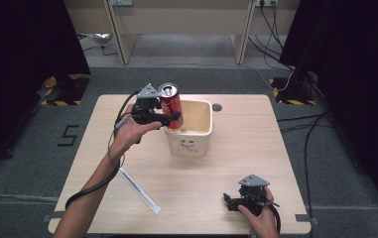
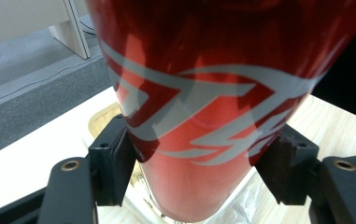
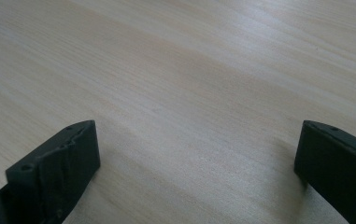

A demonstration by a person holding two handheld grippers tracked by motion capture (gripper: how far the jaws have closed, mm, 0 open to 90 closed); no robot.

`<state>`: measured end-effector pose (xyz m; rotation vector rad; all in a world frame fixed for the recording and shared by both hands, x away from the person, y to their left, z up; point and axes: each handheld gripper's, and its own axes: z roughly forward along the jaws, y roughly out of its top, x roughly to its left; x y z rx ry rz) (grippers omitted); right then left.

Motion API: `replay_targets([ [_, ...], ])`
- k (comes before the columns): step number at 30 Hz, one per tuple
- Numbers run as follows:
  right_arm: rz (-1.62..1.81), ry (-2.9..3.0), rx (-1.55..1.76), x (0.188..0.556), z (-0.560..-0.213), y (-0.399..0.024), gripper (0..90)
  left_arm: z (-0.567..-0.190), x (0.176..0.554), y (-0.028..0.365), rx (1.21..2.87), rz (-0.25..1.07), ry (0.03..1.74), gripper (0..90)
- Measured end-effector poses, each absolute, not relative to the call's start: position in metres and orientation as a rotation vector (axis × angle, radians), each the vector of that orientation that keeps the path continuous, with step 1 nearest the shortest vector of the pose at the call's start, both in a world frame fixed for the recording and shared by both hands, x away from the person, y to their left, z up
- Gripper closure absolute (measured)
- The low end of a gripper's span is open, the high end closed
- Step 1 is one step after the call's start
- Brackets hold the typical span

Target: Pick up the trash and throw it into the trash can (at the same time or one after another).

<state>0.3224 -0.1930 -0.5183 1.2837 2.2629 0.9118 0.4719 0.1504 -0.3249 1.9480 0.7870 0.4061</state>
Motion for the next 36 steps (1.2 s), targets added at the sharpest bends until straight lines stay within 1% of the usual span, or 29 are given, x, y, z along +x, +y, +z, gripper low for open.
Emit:
replay_targets([
  [19, 0.915, 2.266, 1.285, 0.322, -0.518, -0.193, 0.5, -0.34, 0.492, 0.128, 1.964, 0.393, 0.814, 33.8],
  [36, 0.919, 2.268, 1.284, 0.322, -0.518, -0.192, 0.4, -0.358, 0.506, 0.126, 1.985, 0.387, 0.849, 33.8],
])
